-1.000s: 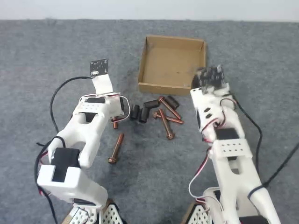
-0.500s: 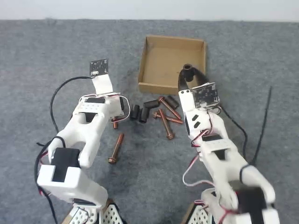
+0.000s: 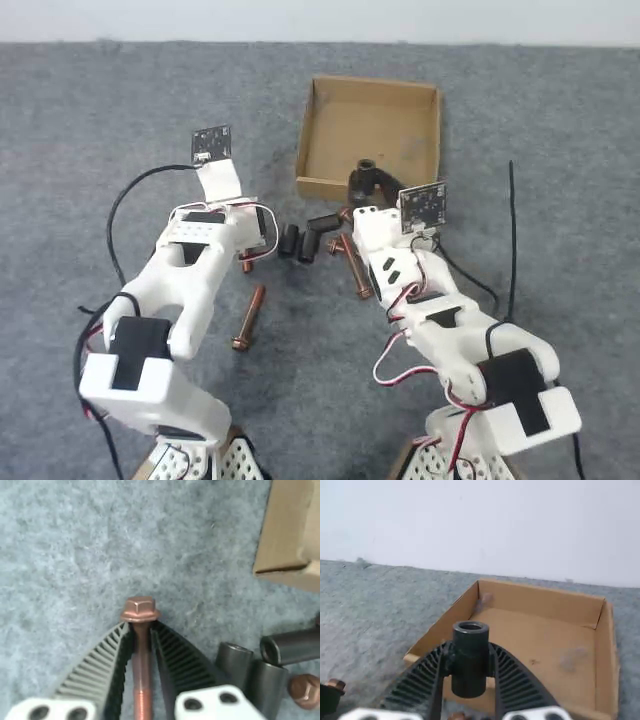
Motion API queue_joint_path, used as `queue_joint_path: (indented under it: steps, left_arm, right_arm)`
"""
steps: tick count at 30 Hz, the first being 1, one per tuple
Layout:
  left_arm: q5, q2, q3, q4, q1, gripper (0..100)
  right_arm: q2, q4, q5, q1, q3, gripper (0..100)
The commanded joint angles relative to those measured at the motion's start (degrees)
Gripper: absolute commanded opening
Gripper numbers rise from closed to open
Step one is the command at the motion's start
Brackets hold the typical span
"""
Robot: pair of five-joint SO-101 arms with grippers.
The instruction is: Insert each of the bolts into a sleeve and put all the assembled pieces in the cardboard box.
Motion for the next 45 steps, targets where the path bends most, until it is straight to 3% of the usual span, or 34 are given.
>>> queue_joint_path:
  steps: [1, 10, 21, 27, 37, 45]
  left_arm:
    - [-0.53, -4.22, -0.31, -1.67, -0.35, 1]
    - [-0.53, -4.22, -0.31, -1.58, -0.35, 1]
    - [-0.44, -4.22, -0.31, -1.41, -0.35, 1]
    - [-0.44, -4.22, -0.31, -1.49, -0.26, 1]
    - [-0.44, -4.22, -0.31, -1.58, -0.26, 1]
    - [-0.44, -4.22, -0.31, -1.41, -0.26, 1]
  right_arm:
    - [-1.19, -2.07, -0.70, -1.45, 1.76, 0.6]
    - [-0.66, -16.57, 1.23, -1.80, 12.04, 0.6]
    - [-0.22, -17.36, 2.73, 1.63, 9.58, 0.6]
    - [7.34, -18.33, 2.81, 2.24, 2.64, 0.6]
    - [21.49, -33.36, 2.99, 3.47, -3.16, 0.6]
    - [22.29, -45.58, 3.43, 0.84, 8.62, 0.6]
